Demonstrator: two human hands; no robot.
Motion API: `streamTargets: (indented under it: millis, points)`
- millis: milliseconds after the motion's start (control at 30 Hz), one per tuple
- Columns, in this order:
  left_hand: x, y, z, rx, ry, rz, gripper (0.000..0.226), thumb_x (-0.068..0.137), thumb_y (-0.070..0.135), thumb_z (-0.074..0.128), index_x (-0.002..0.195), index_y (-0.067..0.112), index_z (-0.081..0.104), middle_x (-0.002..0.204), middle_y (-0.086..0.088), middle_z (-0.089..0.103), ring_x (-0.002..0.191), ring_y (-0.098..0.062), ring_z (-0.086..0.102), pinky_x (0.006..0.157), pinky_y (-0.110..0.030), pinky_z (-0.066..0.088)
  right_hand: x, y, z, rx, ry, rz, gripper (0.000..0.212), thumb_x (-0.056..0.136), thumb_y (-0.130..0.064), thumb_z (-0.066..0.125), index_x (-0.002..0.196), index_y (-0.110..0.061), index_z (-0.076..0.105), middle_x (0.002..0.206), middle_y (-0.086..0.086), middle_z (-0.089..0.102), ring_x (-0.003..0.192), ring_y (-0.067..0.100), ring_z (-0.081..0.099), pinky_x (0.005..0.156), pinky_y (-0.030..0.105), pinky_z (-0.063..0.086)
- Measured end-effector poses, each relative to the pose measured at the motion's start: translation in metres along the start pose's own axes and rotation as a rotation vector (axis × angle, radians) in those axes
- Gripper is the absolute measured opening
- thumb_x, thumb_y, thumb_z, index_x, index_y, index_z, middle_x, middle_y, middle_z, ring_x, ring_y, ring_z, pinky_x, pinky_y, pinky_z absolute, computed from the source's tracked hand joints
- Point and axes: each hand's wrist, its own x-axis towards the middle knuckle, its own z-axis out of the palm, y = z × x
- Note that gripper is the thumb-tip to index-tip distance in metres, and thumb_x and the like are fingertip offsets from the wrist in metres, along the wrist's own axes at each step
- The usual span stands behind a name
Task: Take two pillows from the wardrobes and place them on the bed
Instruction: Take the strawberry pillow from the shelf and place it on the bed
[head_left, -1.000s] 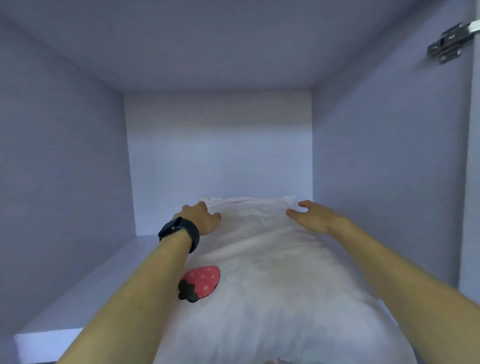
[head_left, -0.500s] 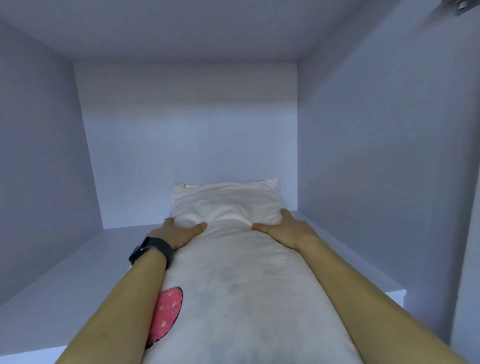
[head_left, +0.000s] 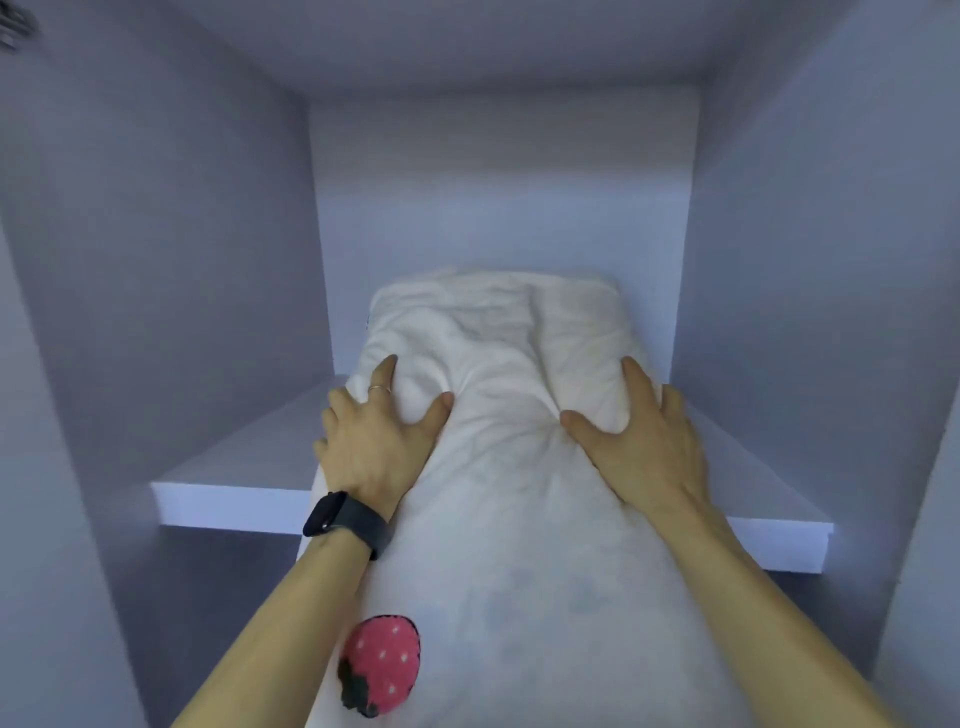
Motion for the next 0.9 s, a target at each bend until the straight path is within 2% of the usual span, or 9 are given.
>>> streamTargets:
  millis: [133,267,367,433,500,600,700,800,900]
  points:
    - [-0.05,-0.024,-0.018,-0.339,0.07,-0.063,0.088,0.069,0.079,0.065,0.143,0.062,0.021,0.12,0.006,0.036,0.117,-0.021,0.045,0.097,-0.042,0.044,-0.05,0.006,0.001,0.249,0.12,-0.089,0.104,0.075,-0.072,0.071,0.154,-0.053,0.006,0.156,-0.007,0.024,0.138,0.027,0.036,0.099,0.04,0.036]
    - [-0.094,-0.043,-0.042,-0.496,0.07,-0.091,0.108,0.065,0.076,0.071,0.148,0.063,0.003,0.136,0.015,0.049,0.124,-0.013,0.045,0.094,-0.03,0.041,-0.093,0.011,0.008,0.494,0.095,-0.051,0.118,0.06,-0.074,0.078,0.15,-0.061,0.003,0.159,-0.003,0.029,0.143,0.024,0.034,0.112,0.042,0.034]
    - [-0.12,-0.061,-0.062,-0.496,0.119,-0.079,0.104,0.063,0.077,0.073,0.146,0.066,0.012,0.121,0.05,0.044,0.115,0.017,0.045,0.09,-0.019,0.039,-0.121,0.016,0.018,0.628,0.062,-0.032,0.119,0.056,-0.072,0.083,0.149,-0.065,0.009,0.145,-0.018,0.036,0.139,0.009,0.036,0.111,0.033,0.032]
    - [-0.139,-0.074,-0.078,-0.467,0.188,-0.08,0.097,0.062,0.076,0.075,0.143,0.068,0.022,0.117,0.056,0.036,0.115,0.018,0.04,0.09,-0.017,0.035,-0.142,0.014,0.03,0.695,0.051,-0.025,0.117,0.056,-0.071,0.085,0.148,-0.067,0.012,0.145,-0.029,0.03,0.136,-0.005,0.031,0.113,0.031,0.029]
    - [-0.159,-0.091,-0.095,-0.42,0.239,-0.077,0.094,0.062,0.075,0.075,0.142,0.066,0.026,0.118,0.063,0.03,0.119,0.018,0.038,0.09,-0.015,0.032,-0.165,0.009,0.046,0.759,0.033,-0.027,0.116,0.058,-0.065,0.088,0.15,-0.061,0.018,0.15,-0.031,0.029,0.141,-0.005,0.031,0.114,0.029,0.029]
    - [-0.193,-0.124,-0.123,-0.359,0.305,-0.117,0.094,0.061,0.074,0.076,0.141,0.067,0.026,0.116,0.056,0.035,0.111,0.032,0.034,0.085,-0.009,0.031,-0.208,-0.002,0.07,0.87,-0.004,-0.069,0.113,0.063,-0.052,0.092,0.152,-0.053,0.023,0.154,-0.031,0.032,0.143,-0.008,0.031,0.111,0.016,0.029]
    - [-0.233,-0.163,-0.154,-0.292,0.386,-0.136,0.098,0.059,0.072,0.077,0.143,0.061,0.028,0.114,0.043,0.038,0.113,0.019,0.043,0.084,-0.006,0.034,-0.254,-0.014,0.095,0.92,-0.034,-0.166,0.112,0.065,-0.043,0.094,0.155,-0.044,0.026,0.158,-0.031,0.028,0.146,-0.008,0.027,0.111,0.005,0.026]
    - [-0.275,-0.199,-0.182,-0.221,0.487,-0.149,0.1,0.059,0.072,0.078,0.146,0.053,0.032,0.111,0.043,0.036,0.115,0.005,0.047,0.088,0.0,0.035,-0.298,-0.032,0.121,0.977,-0.09,-0.229,0.112,0.065,-0.046,0.089,0.155,-0.044,0.023,0.16,-0.028,0.026,0.149,-0.001,0.027,0.116,0.011,0.025]
    - [-0.315,-0.221,-0.217,-0.136,0.609,-0.138,0.098,0.064,0.071,0.077,0.147,0.045,0.034,0.12,0.038,0.036,0.118,0.01,0.045,0.095,-0.001,0.033,-0.337,-0.049,0.144,1.04,-0.189,-0.271,0.115,0.066,-0.05,0.088,0.159,-0.029,0.024,0.163,-0.017,0.027,0.151,0.01,0.028,0.121,0.024,0.027]
